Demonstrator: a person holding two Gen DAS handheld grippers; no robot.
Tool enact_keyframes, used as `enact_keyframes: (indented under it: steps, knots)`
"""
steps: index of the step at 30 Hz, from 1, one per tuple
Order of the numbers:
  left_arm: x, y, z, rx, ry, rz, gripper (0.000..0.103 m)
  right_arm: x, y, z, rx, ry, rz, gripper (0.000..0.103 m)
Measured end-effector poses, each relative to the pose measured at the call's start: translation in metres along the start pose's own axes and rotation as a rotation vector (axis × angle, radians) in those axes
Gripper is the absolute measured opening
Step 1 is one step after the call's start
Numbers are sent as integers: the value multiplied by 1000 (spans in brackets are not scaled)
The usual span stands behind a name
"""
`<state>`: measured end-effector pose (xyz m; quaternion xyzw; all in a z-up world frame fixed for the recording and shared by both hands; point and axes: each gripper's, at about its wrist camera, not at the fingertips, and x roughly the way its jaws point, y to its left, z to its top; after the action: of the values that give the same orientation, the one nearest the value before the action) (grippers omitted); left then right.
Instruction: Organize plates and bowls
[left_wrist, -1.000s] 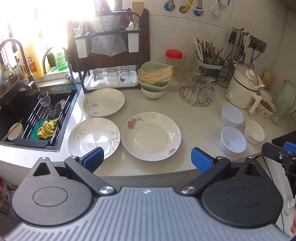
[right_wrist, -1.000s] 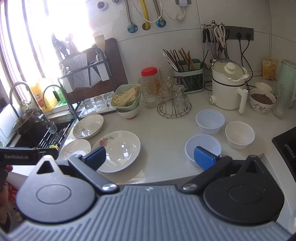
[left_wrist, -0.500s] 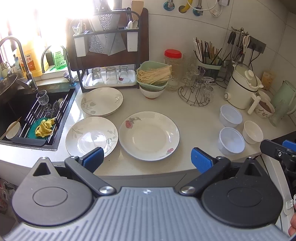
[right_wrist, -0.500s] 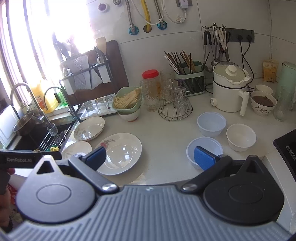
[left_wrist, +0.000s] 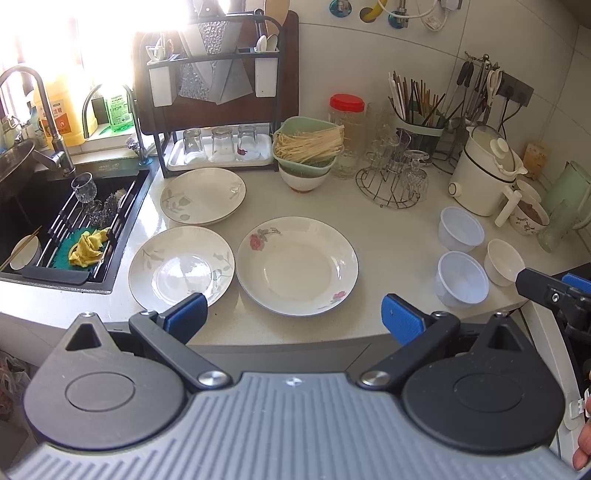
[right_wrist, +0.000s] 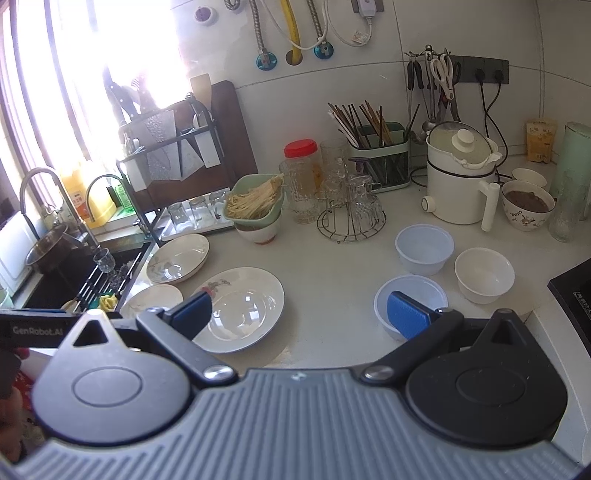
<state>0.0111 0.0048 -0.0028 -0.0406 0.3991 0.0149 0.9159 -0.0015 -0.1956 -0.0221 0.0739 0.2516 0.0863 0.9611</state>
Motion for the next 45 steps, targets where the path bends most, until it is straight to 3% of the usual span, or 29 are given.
enact_keyframes:
  steps: [23, 36, 45]
  knots:
    - [2, -4, 0, 5, -10, 17, 102, 9, -5, 3, 20, 34, -29, 103]
    - [-1, -17, -1, 31, -17, 14, 102, 5, -14, -1, 23, 19, 39, 103]
    - [-2, -29, -6, 25, -17, 52, 102, 6, -18, -3, 4, 17, 63, 103]
